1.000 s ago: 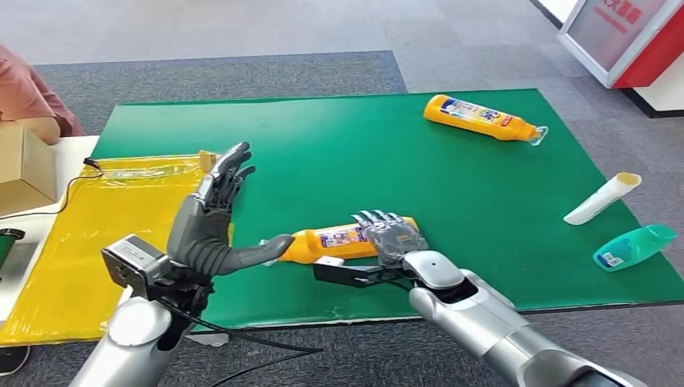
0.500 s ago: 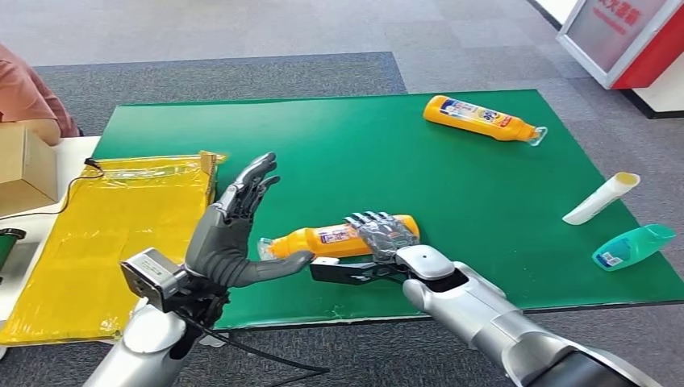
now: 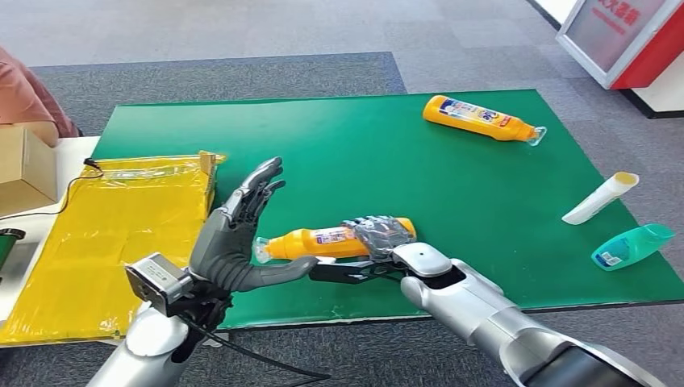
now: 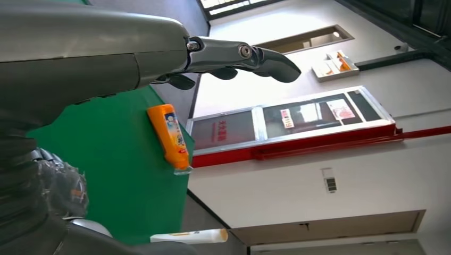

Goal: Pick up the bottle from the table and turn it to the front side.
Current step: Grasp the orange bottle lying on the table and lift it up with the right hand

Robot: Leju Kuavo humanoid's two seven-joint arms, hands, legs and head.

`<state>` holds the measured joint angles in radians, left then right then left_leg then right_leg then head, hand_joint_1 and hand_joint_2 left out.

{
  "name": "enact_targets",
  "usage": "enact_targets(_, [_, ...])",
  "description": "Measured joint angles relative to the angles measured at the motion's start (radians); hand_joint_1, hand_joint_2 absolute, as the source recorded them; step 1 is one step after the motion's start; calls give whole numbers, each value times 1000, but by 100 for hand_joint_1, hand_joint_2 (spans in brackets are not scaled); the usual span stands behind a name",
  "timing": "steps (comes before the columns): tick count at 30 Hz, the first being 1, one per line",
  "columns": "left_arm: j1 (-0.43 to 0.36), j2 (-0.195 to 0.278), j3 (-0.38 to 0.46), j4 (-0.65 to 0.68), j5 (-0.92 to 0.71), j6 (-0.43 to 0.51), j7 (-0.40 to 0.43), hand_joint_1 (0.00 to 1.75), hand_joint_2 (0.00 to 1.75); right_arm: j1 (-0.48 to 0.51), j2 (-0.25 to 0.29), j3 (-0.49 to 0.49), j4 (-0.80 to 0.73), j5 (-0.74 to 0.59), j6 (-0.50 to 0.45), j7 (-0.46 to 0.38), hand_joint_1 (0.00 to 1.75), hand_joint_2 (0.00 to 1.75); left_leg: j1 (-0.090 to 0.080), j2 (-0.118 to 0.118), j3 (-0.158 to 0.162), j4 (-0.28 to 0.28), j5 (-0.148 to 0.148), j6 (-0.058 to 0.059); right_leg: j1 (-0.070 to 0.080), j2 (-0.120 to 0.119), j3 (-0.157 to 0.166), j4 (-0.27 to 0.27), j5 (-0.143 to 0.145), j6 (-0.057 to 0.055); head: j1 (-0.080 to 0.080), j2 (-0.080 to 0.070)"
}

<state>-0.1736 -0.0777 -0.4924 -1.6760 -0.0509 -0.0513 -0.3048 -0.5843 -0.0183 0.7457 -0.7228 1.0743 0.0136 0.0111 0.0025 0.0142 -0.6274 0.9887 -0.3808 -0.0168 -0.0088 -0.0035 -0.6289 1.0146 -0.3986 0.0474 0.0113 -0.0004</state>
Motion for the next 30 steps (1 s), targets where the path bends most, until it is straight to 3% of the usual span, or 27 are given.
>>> enact_targets(3, [0, 1, -2, 0, 8, 5, -1, 0, 175, 1, 0, -3, -1, -81, 7, -37, 175, 175, 0, 0, 0, 0, 0, 0, 0, 0, 0, 0, 0, 0, 0, 0])
enact_targets(7, [0, 6, -2, 3, 48, 17, -19, 0, 175, 18, 4, -83, -46, -436, 127, -188, 175, 175, 0, 2, 3, 0, -1, -1, 0, 1, 2, 0, 0, 0, 0, 0])
enact_targets(11, [0, 14, -4, 5, 75, 27, -33, 0, 175, 64, 7, -184, -94, -670, 184, -232, 175, 175, 0, 1, 3, 0, -1, 0, 0, 1, 3, 0, 0, 0, 0, 0])
enact_targets(22, [1, 33, -26, 7, 115, 59, -53, 0, 175, 133, 10, -402, -178, -1066, 245, -274, 175, 175, 0, 0, 0, 0, 0, 0, 0, 0, 0, 0, 1, 1, 0, 0])
enact_targets(30, [2, 50, -37, 9, 136, 76, -66, 0, 175, 177, 11, -494, -278, -1233, 217, -292, 175, 175, 0, 0, -2, 0, 0, 0, 0, 0, -1, 0, 0, 1, 0, 0])
